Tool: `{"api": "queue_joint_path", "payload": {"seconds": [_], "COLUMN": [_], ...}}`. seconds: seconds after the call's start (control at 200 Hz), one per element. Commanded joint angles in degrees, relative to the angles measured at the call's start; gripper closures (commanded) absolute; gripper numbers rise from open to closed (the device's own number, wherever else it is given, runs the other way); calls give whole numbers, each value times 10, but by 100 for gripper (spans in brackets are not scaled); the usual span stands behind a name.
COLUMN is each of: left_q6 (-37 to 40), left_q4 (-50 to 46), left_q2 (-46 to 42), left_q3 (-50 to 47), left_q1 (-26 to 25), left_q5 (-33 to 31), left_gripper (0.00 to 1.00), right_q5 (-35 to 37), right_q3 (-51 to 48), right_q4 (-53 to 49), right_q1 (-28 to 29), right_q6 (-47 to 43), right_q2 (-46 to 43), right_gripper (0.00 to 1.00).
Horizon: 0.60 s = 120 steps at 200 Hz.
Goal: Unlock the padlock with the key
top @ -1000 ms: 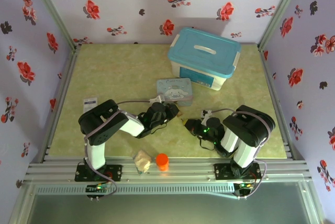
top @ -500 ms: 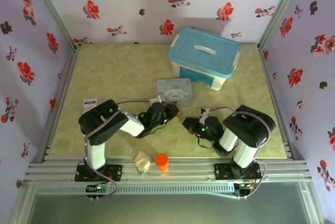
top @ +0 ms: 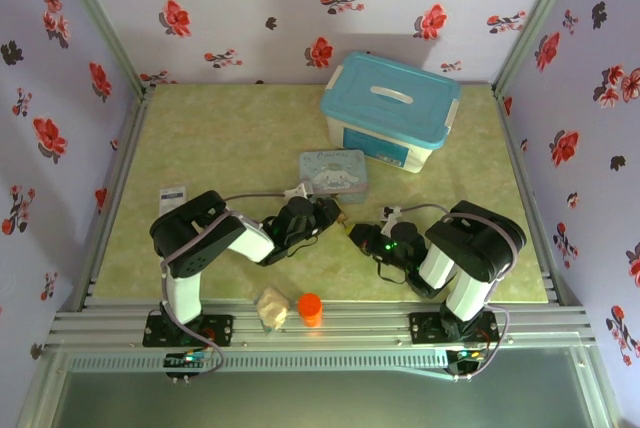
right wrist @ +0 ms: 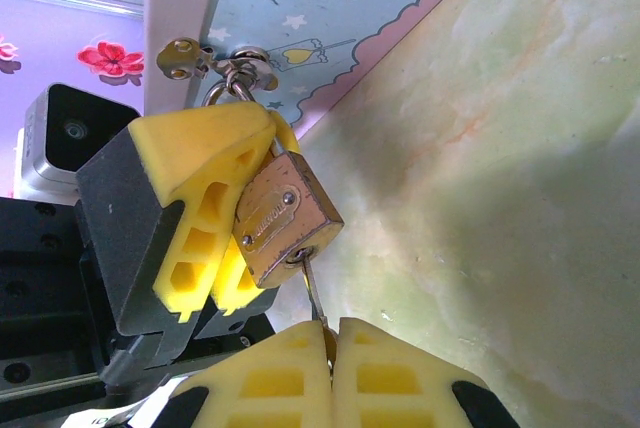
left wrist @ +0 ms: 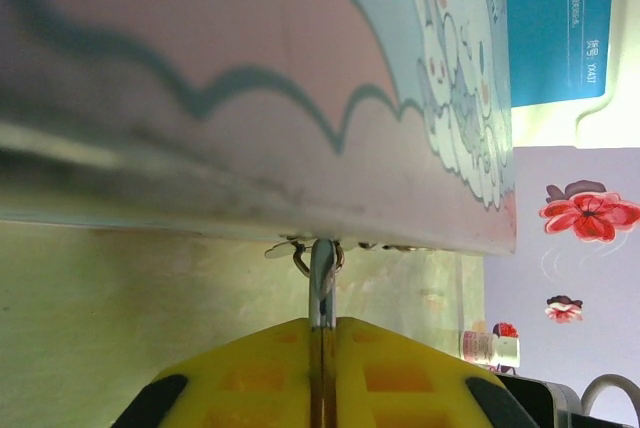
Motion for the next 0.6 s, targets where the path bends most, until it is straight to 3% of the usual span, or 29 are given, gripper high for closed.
{"api": "queue_joint_path", "payload": {"seconds": [0.0, 0.595], "left_q6": [-19, -20], "left_q4": [9, 4], "left_q2": [11, 12], "left_q3": [-10, 4], "left_q1": [4, -4], "left_q5": [6, 15], "left_gripper": [100, 100], "right_q5": [17, -11], "right_q3": [7, 21], "right_q4": [6, 6], "right_q1": [-6, -32], "right_q6": [-10, 2], "right_q2": [-7, -10], "right_gripper": [100, 100]}}
